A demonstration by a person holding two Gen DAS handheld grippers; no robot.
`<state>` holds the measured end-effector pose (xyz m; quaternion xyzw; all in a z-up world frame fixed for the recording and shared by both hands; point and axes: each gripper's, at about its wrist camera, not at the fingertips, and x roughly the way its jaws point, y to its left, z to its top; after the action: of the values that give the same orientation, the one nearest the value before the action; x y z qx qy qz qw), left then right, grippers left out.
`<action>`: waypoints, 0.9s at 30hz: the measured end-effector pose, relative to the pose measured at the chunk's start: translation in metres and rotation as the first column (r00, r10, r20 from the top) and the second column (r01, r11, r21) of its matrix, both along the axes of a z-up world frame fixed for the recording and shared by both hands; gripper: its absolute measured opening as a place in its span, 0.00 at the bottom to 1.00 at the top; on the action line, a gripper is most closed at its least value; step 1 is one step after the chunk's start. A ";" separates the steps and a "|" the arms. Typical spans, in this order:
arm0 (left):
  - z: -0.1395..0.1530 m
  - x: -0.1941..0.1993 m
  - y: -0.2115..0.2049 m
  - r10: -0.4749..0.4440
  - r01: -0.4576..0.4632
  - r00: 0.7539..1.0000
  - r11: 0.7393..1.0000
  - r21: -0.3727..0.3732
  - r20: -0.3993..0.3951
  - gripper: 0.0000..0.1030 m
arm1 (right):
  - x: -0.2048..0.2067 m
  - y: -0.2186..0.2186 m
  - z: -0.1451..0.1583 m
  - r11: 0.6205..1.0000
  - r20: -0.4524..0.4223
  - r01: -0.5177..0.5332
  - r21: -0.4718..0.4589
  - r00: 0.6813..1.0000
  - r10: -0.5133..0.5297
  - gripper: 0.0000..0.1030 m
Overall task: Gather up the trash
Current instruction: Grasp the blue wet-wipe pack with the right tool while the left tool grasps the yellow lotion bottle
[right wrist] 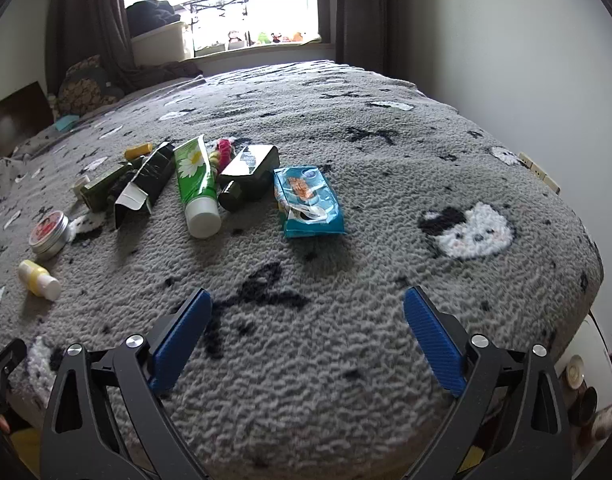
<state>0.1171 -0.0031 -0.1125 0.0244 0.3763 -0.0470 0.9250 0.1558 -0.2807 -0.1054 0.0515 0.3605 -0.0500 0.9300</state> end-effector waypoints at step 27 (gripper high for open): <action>-0.012 0.068 -0.018 -0.038 0.040 0.998 0.999 0.027 -0.039 0.77 | 0.090 -0.011 -0.014 0.998 -0.092 -0.069 0.011 0.993 0.070 0.41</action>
<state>0.1855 -0.0212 -0.1247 0.0437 0.3943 -0.0602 0.9160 0.2457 -0.2913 -0.1194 0.0401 0.4048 -0.0186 0.9133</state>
